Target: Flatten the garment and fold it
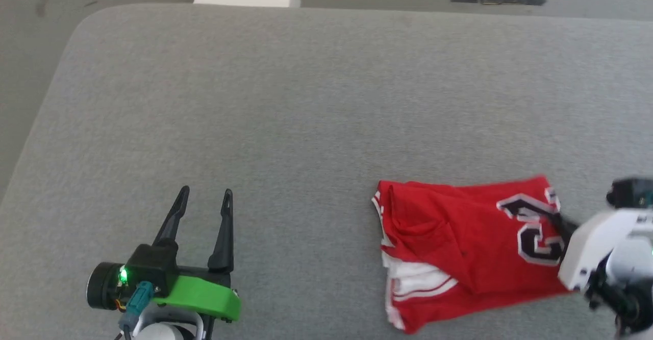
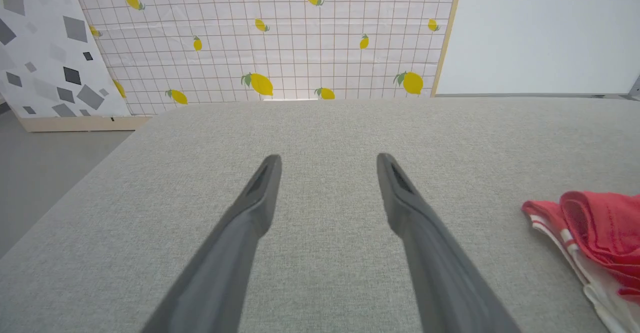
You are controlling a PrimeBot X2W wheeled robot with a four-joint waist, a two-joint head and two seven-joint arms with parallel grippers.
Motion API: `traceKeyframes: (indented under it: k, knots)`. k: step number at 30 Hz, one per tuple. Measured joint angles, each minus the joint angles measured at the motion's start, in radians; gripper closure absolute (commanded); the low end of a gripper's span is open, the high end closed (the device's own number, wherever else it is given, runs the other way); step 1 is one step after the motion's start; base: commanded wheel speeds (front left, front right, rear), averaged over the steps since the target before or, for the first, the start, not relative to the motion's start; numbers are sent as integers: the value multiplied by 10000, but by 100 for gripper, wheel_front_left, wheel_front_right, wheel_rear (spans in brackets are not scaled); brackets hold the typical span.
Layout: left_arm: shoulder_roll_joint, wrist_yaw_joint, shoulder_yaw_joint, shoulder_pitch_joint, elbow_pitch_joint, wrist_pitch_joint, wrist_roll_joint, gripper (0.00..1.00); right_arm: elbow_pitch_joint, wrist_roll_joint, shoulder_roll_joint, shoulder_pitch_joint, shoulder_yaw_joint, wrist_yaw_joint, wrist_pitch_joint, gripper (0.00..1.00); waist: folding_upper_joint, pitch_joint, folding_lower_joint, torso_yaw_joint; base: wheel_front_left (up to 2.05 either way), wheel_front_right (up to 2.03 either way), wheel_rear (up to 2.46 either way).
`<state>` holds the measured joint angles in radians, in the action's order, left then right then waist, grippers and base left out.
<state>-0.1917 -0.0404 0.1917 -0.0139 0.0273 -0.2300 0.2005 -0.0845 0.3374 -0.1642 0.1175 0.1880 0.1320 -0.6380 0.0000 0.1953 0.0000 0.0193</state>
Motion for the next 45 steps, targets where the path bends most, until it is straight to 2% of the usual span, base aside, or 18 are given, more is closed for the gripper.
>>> traceKeyframes:
  k: [5, 12, 18, 25, 36, 42, 45]
  knots:
    - [-29, -6, 102, -83, 280, 38, -35, 0, 376, -382, -836, 1006, -665, 0, 109, 100, 0, -64, 0, -554, 0, 0, 0]
    - [-263, -17, 144, -638, 826, 343, -376, 0, 205, -748, -2192, 2349, -1325, 0, 159, 100, 0, 274, 0, -1233, 0, 0, 0]
    - [-462, -46, 186, -1286, 1335, 642, -629, 0, -370, -1210, -3340, 3532, -1325, 2, 414, 100, 0, 1072, 0, -1572, 0, 0, 0]
    - [-738, -58, 163, -1951, 1764, 997, -959, 0, -1377, -1718, -4220, 4531, -805, 2, 798, 100, 0, 2192, 2, -1917, 0, 0, 0]
    - [-1323, -134, -71, -2585, 2740, 1684, -1225, 0, -2849, -2673, -4750, 5601, 240, 4, 1524, 100, 0, 3844, 2, -2388, 0, 0, 0]
    - [-1618, -134, -161, -2914, 3317, 2079, -1457, 0, -3948, -3237, -5219, 6237, 410, 4, 2410, 100, 0, 4642, 2, -2605, 0, 0, 0]
    - [-1685, -134, -159, -3022, 3524, 2199, -1574, 0, -4449, -3478, -5202, 6518, 447, 4, 2874, 100, 0, 4946, 2, -2697, 0, 0, 0]
